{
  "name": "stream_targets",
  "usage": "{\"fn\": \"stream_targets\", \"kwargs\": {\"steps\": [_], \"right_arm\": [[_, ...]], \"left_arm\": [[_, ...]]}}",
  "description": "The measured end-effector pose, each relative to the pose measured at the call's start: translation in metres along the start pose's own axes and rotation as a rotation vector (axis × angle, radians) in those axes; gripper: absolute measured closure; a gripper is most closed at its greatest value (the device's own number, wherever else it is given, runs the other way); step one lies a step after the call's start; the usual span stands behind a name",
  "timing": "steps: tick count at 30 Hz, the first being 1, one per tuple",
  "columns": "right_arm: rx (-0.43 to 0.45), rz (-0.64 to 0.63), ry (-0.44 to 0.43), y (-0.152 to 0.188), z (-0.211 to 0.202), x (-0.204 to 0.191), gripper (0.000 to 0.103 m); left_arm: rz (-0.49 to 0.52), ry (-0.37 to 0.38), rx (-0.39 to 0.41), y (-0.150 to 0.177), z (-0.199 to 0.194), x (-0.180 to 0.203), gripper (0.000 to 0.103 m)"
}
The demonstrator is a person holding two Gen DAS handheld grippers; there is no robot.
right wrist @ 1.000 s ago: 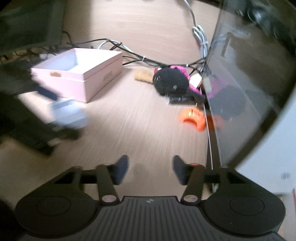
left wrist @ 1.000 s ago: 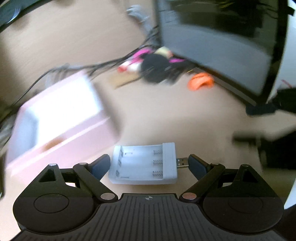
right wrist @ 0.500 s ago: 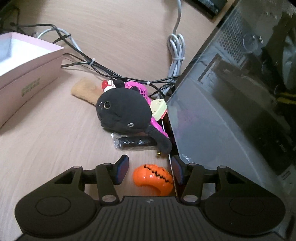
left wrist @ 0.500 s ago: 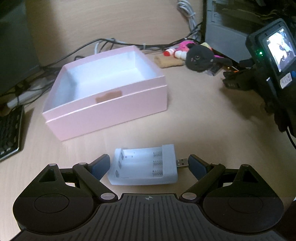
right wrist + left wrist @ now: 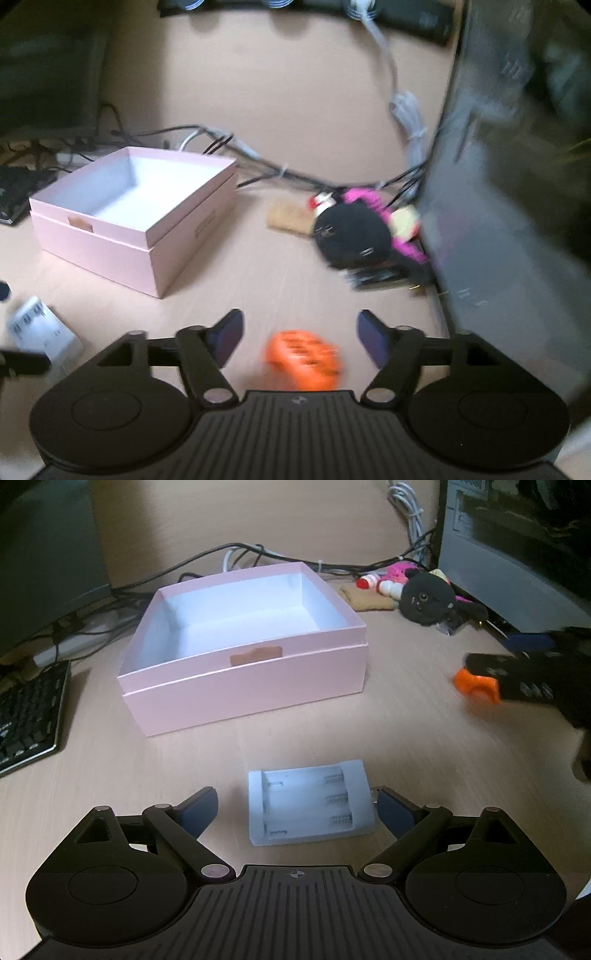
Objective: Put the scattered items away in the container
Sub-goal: 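Grasp the orange pumpkin toy with the right gripper while left holds the charger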
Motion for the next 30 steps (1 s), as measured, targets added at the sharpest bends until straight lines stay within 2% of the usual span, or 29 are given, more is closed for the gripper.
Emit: {"fn": "stream_targets", "kwargs": {"steps": [1, 6, 8, 12, 15, 16, 17, 22, 30], "right_arm": [[0.004, 0.02, 0.012, 0.003, -0.002, 0.002, 0.021], [-0.064, 0.188, -0.036, 0.014, 0.012, 0.013, 0.02], [-0.06, 0.203, -0.063, 0.015, 0.017, 0.01, 0.02], [-0.042, 0.178, -0.065, 0.014, 0.028, 0.002, 0.02], [-0.066, 0.183, -0.073, 0.014, 0.036, 0.003, 0.032], [-0.079, 0.188, -0.081, 0.015, 0.037, 0.004, 0.044], [-0.093, 0.192, -0.088, 0.016, 0.038, 0.004, 0.051], [-0.086, 0.175, -0.083, 0.018, 0.016, 0.003, 0.051], [-0.107, 0.123, -0.17, 0.023, -0.034, -0.017, 0.051]], "left_arm": [[-0.006, 0.0, -0.001, 0.0, -0.001, -0.001, 0.006], [-0.011, 0.0, -0.006, 0.004, -0.005, -0.001, 0.006], [-0.005, -0.001, -0.005, 0.005, -0.008, 0.0, 0.006], [0.009, -0.004, -0.003, 0.01, -0.013, 0.001, 0.006], [0.009, -0.008, -0.005, 0.013, -0.016, 0.002, 0.006], [0.008, -0.01, -0.007, 0.013, -0.016, 0.002, 0.006], [0.006, -0.014, -0.009, 0.014, -0.015, 0.002, 0.006], [0.014, -0.023, -0.002, 0.012, -0.011, 0.005, 0.005], [0.047, -0.016, -0.002, 0.0, 0.009, 0.02, 0.003]]}}
Point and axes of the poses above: each gripper's, at about its wrist camera, not at the fingertips, and z roughly the way its jaws point, x to its right, y to its underside, the point moved 4 cm from there along z, roughly the way its jaws point, and after that the axes turned 10 degrees about -y, right-handed, at the moved point
